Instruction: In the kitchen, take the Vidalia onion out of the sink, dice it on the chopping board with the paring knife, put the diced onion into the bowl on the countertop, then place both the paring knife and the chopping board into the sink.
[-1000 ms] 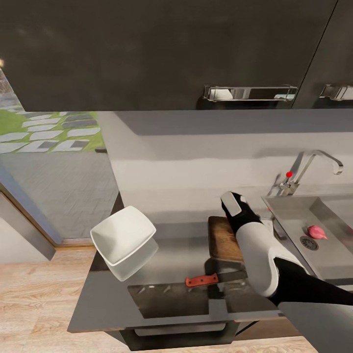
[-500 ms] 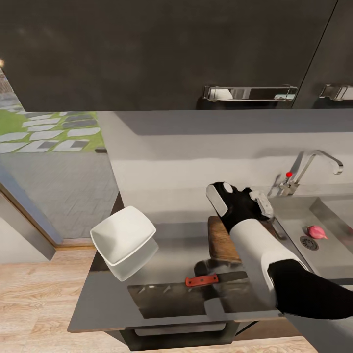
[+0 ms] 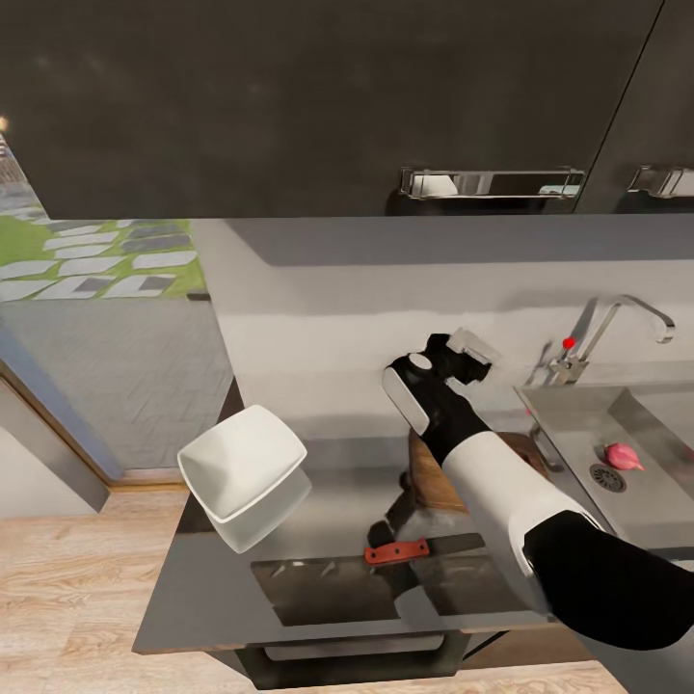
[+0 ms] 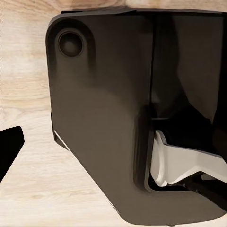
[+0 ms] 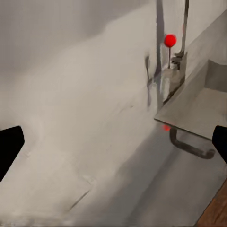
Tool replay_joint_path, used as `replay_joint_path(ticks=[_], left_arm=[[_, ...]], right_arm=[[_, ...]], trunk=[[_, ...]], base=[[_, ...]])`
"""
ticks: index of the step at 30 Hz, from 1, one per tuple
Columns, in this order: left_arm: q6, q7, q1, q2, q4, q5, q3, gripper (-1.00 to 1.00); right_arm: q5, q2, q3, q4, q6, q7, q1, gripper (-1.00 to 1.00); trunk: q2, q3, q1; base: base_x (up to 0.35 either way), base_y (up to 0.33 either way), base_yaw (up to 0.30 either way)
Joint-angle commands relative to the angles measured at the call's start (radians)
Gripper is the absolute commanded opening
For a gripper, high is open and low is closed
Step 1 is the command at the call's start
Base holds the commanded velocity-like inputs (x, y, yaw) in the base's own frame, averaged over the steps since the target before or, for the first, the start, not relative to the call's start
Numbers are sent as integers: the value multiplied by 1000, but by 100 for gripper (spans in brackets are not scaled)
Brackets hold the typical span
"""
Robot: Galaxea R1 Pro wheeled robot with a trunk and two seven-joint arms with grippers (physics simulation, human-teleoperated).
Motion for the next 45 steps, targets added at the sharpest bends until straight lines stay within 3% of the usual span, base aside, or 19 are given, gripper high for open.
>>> replay_joint_path(ticks=[1,5,8,9,12,13,15,16,17,21,29,35,45], left_arm=[[-3,-1,0,1,0,1,-1,100],[-3,-1,0,1,0,2,0,100],[-4,-1,0,2,-1,2,2,100],[-4,-1,0,2,-1,2,2,100],[-5,-1,0,3,-2,2,3,100],[-5,-1,0,3,-2,2,4,100],[-5,-1,0,3,-3,2,4,100],[-5,-1,0,3,-3,2,4,100],[-5,-1,0,3,-3,2,4,100],[-5,-1,0,3,-5,2,4,100],[-5,-1,0,4,-4,2,3,100],[-6,-1,0,4,-4,2,3,100],[-7,-1,0,4,-3,2,2,100]], right_arm=[[-6,0,3,-6,15,35,1,100],[-6,0,3,-45,75,148,31,100],[-6,-10,3,-113,135,289,75,100],[-6,-53,3,-180,181,402,114,100],[-6,-152,3,-356,299,643,215,100],[-5,-205,3,-447,340,744,262,100],[-5,-238,3,-503,357,796,293,100],[-5,-285,3,-573,371,849,339,100],[-5,-310,3,-609,375,870,371,100],[-5,-351,3,-667,371,901,453,100],[-3,-363,14,-680,315,920,535,100],[2,-366,48,-695,308,947,545,100],[4,-369,51,-695,307,949,546,100]], trunk=[[-2,-2,1],[-2,-2,1],[-2,-2,1],[-2,-2,1],[-2,-2,1],[-2,-2,1],[-2,-2,1],[-2,-2,1],[-2,-2,1],[-2,-2,1],[-2,-2,1],[-2,-2,1],[-2,-2,1]], base=[[0,0,0],[0,0,0],[0,0,0],[0,0,0],[0,0,0],[0,0,0],[0,0,0],[0,0,0],[0,0,0],[0,0,0],[0,0,0],[0,0,0],[-169,0,0]])
